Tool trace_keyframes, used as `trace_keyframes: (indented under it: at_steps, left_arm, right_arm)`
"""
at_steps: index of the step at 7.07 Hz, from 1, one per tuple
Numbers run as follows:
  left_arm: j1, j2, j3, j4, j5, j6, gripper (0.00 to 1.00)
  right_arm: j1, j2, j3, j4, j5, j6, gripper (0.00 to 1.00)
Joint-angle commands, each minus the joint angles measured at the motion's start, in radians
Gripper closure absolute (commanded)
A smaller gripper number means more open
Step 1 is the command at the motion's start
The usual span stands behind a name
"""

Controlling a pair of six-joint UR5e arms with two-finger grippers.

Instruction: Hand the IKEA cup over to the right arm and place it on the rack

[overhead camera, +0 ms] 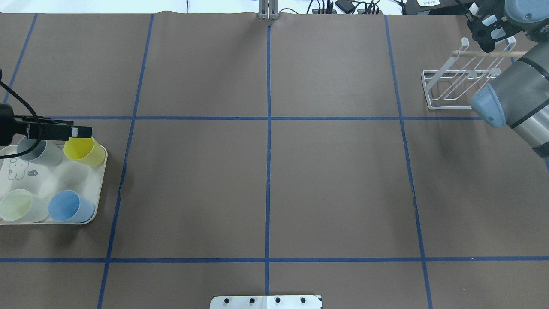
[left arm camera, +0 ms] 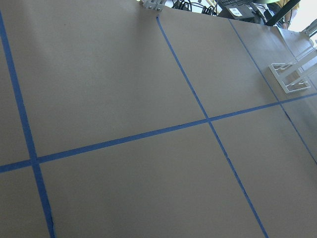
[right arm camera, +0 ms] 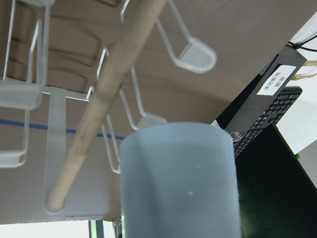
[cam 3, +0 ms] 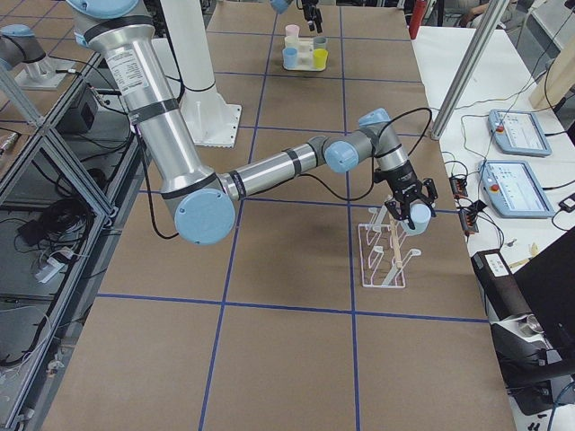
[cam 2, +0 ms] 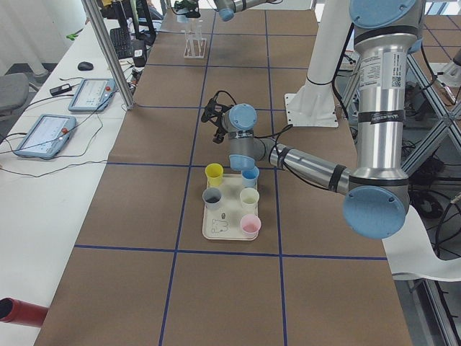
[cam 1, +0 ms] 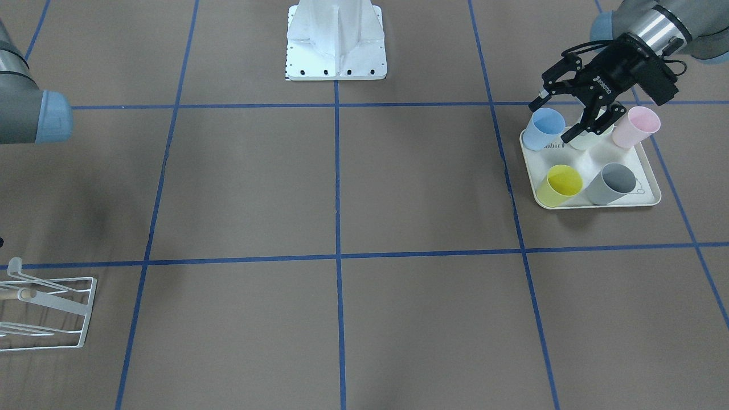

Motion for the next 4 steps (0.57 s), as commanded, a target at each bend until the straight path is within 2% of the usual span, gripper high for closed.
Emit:
trace_keyframes:
  at_steps: [1,4]
  left_arm:
    - [0.000,0.000,-0.001,0.000,0.000,0.000,0.00]
    - [0.002,-0.001,0.000,0.000,0.000,0.000,0.00]
  right_arm:
    - [-0.002,0.001,-0.036,0.022,-0.008,0.000,1.00]
    - [-0.010,-0.001,-0.070,0.051,-0.026,0.005,1.00]
